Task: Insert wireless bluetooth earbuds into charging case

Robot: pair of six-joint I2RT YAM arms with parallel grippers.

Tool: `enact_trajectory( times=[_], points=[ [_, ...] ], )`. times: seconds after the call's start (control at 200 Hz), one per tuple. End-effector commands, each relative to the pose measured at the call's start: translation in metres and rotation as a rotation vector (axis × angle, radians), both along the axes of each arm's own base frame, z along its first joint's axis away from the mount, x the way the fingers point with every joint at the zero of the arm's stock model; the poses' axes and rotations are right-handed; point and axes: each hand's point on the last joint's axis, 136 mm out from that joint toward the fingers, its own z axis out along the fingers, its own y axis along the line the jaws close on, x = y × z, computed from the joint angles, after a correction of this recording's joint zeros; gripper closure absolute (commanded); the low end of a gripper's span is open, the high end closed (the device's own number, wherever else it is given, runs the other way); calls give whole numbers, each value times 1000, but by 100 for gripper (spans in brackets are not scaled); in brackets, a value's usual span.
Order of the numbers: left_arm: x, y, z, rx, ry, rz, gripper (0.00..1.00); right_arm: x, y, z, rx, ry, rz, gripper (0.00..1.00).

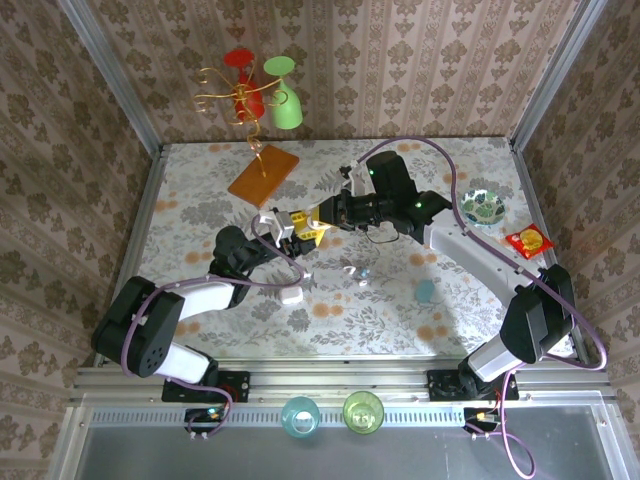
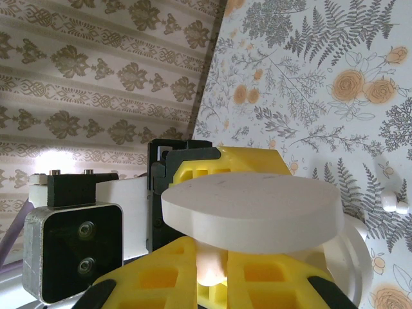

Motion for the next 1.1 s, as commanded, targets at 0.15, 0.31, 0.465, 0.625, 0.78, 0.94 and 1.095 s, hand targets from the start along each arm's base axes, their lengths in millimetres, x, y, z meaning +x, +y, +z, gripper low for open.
enact_trajectory(
  times=[0.15, 0.31, 0.465, 0.625, 0.78, 0.94, 1.095],
  points=[
    [-2, 0, 23, -43, -84, -5, 72, 4, 0, -13, -59, 0, -18, 77],
    [-3, 0, 24, -44, -85, -8, 73, 4, -2, -14, -68, -2, -21, 73],
    [-4, 0, 25, -46, -85, -10, 73, 3, -4, -13, -74, -13, -24, 73],
    [-4, 0, 26, -47, -84, -9, 72, 3, -6, -13, -84, -25, -25, 73],
    [-4, 0, 26, -49, -83, -13, 73, 4, -9, -13, -106, -40, -36, 74],
    [-6, -2, 28, -50, -84, -25, 72, 7, -8, -11, -94, -74, -37, 79],
    [-6, -3, 26, -49, -75, -30, 73, 10, -4, -4, -54, -121, -33, 80]
  ],
)
